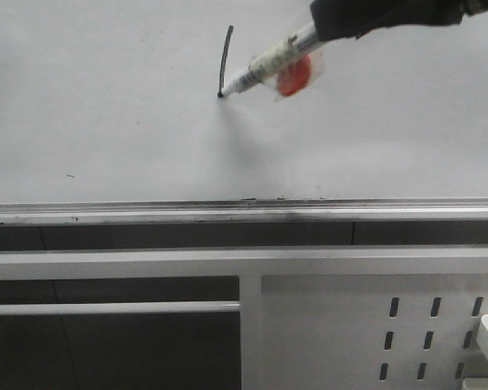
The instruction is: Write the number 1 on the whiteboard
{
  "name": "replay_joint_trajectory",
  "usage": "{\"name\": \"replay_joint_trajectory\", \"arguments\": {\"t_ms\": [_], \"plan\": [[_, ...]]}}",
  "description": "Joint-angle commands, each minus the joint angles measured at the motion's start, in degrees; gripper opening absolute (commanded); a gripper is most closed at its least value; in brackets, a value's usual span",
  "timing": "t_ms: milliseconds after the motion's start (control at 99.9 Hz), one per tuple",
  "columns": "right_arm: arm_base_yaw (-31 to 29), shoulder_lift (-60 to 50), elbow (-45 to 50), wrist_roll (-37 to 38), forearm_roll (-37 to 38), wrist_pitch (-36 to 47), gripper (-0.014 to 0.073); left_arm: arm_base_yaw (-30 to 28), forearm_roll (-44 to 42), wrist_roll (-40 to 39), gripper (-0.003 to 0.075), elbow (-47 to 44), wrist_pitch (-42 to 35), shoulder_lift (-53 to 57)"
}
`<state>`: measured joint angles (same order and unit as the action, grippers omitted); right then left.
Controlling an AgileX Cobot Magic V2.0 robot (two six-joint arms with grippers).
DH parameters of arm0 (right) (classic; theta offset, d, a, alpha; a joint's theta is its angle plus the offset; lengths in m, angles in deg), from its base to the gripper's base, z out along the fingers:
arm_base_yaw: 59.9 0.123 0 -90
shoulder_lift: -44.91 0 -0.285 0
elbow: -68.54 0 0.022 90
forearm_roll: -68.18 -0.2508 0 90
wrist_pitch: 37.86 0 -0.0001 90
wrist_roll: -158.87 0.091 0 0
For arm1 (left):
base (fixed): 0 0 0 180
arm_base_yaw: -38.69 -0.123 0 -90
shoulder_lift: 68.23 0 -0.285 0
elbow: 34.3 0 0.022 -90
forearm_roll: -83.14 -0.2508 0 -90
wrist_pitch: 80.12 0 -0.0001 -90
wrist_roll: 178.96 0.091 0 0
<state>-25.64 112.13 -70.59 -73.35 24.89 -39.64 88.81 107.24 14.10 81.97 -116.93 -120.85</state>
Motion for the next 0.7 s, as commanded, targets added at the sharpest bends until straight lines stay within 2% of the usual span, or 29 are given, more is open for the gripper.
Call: {"name": "replay_joint_trajectory", "arguments": {"t_ms": [0, 340, 560, 641, 691], "plan": [[-0.4, 1.3, -2.2, -0.1, 0.4, 4.5, -0.0069, -0.1, -0.5, 0.1, -0.002, 1.5, -5.0, -0.2], [-0.4, 4.6, -2.2, -0.1, 0.3, 3.5, -0.0069, -0.1, -0.5, 0.1, -0.002, 1.5, -5.0, -0.2], [1.5, -1.2, -2.6, -0.1, -0.1, -11.4, -0.0069, -0.1, -1.1, 0.1, -0.002, 1.5, -3.4, -0.2], [1.6, -2.1, -3.9, -0.1, 1.9, -16.4, -0.0069, -0.1, -5.9, 0.1, -0.0019, 1.5, -0.8, -0.2], [1.6, -2.0, -5.3, -0.1, 3.5, -20.1, -0.0069, -0.1, -12.4, 0.2, -0.0018, 1.5, 1.6, -0.4]]}}
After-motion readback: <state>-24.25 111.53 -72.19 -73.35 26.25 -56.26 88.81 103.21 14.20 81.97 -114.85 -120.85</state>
